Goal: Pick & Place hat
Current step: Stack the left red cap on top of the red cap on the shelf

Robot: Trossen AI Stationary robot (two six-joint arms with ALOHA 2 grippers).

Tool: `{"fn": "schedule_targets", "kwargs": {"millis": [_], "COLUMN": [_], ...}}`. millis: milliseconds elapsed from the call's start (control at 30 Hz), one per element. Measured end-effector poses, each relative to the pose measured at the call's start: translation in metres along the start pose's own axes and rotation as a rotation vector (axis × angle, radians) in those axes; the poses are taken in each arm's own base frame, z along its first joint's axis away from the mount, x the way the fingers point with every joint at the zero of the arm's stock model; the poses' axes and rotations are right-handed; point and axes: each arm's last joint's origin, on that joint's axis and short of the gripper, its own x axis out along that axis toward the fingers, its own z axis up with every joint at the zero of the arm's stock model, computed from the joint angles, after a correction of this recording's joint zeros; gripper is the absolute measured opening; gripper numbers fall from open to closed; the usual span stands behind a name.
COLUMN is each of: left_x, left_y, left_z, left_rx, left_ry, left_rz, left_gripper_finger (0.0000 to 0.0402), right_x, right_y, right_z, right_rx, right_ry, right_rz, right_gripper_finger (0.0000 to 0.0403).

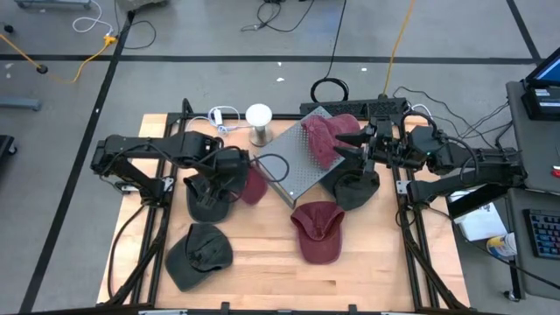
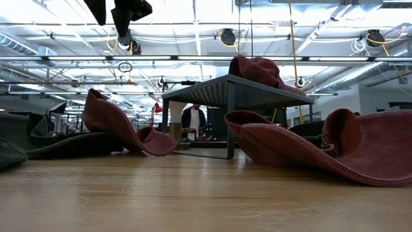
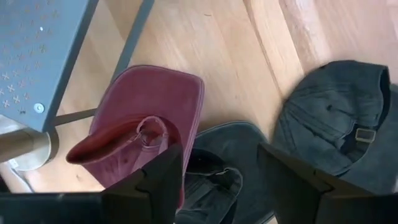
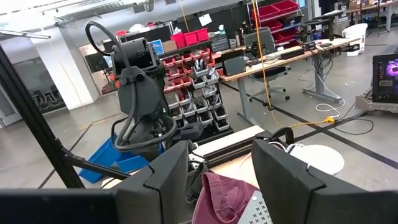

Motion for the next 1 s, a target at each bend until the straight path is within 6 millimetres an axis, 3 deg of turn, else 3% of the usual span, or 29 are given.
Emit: {"fn": "schedule_targets", "kwargs": {"millis": [300,433,733,1000], "left_x": [0.028,0.048,0.111,0.140], "left_y": [0.010,0.012,-0.009,-0.015], "left_z": [0.015,0.022,0.011,0.003], "left_rx": [0.029,-0.011,0.035,0.098], "left_ry": [0.114,0.183,0.320,0.326], "left_rz": [0.042,0.032,0.008,0.090], "left_gripper_finger": [0.0285,0.0297,0.0266,0.0230], "right_x": [0.000,0.000,0.000,0.000], "right_y": [0.000,0.000,0.000,0.000], "right_z": [0.000,0.000,0.000,0.000], "right_rx": [0.000,0.000,-0.019,-0.042], "right_ry": [0.000,0.000,0.000,0.000], "right_rz": [-0.001,-0.002,-0.003,-0.003], "right_gripper_finger": [0.0171,0.0171,0.0171,0.0171]}}
